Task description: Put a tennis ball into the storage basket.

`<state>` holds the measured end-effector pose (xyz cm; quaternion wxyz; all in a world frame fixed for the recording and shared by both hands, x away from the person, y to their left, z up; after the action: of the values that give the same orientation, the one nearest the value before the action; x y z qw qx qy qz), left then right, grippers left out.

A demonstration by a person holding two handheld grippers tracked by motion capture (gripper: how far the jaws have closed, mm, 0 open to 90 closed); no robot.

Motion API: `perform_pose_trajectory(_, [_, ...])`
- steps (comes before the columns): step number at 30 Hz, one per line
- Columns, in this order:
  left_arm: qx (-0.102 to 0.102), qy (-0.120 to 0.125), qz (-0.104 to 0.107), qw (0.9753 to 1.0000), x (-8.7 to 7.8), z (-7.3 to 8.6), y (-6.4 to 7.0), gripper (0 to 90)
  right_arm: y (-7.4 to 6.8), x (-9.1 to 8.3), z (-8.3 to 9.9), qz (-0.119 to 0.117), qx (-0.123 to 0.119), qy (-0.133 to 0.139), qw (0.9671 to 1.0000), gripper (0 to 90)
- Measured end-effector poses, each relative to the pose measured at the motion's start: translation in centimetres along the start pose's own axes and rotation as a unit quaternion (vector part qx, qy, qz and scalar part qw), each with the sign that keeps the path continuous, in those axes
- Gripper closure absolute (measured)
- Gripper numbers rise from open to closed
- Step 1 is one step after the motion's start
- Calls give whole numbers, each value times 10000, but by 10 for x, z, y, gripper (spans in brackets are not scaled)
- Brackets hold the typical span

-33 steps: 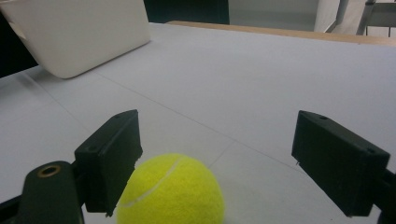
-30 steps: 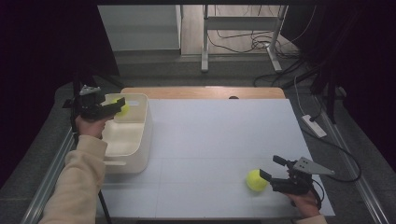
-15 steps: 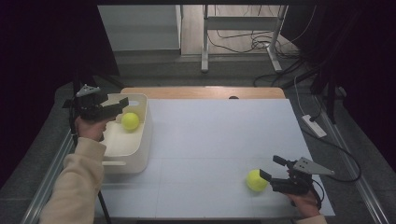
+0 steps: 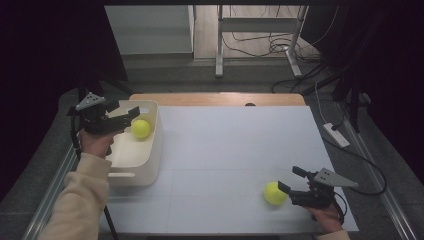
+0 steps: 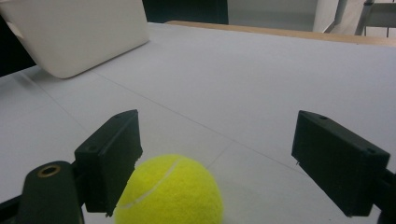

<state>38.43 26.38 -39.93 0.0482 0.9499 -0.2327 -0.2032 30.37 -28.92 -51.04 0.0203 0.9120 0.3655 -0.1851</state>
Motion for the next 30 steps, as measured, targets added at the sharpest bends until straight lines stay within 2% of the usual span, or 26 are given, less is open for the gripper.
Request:
perform_pose_trajectory(4, [-24,51,177,9998,-2,0,6,152,0,1,0,1,4,-7,10000,159])
perform_pose_trajectory(7, [26,64,209,9998,-3,1,10,152,0,1,0,-4,7,-12,10000,159])
perform_pose_trajectory(9, [24,103,353,9993,-4,2,16,151,1,2,0,-7,16,-9,10000,159])
perform_pose_trajectory(12, [98,96,424,9990,-4,3,21,151,2,2,0,-1,39,-8,10000,159])
perform_pose_trajectory(14, [119,115,574,9982,-4,4,27,150,3,2,0,0,56,-9,10000,159])
perform_pose_trajectory(17, [151,80,662,9977,-3,4,31,149,3,2,0,2,53,-6,10000,159])
perform_pose_trajectory(19, [173,83,848,9962,-4,5,40,148,4,3,0,8,52,-10,10000,159])
perform_pose_trajectory(22, [216,127,968,9950,-5,7,47,148,4,3,0,12,54,-14,10000,159])
perform_pose_trajectory(26, [301,102,1241,9918,-4,12,62,146,4,4,0,14,62,-11,10000,159])
perform_pose_trajectory(30, [516,28,1289,9903,-3,17,73,145,3,7,-2,1,14,-10,10000,159])
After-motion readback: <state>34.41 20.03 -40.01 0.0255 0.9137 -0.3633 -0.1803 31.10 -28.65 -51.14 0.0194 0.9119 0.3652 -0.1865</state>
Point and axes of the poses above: each handheld gripper's, and its own axes: x roughly forward along the jaws, z roughly out of its underside, y roughly to its right, the point moved 5 cm from there along x, roughly forward along the jaws, and after that the axes turned 3 degrees about z, right-handed, at the moved point
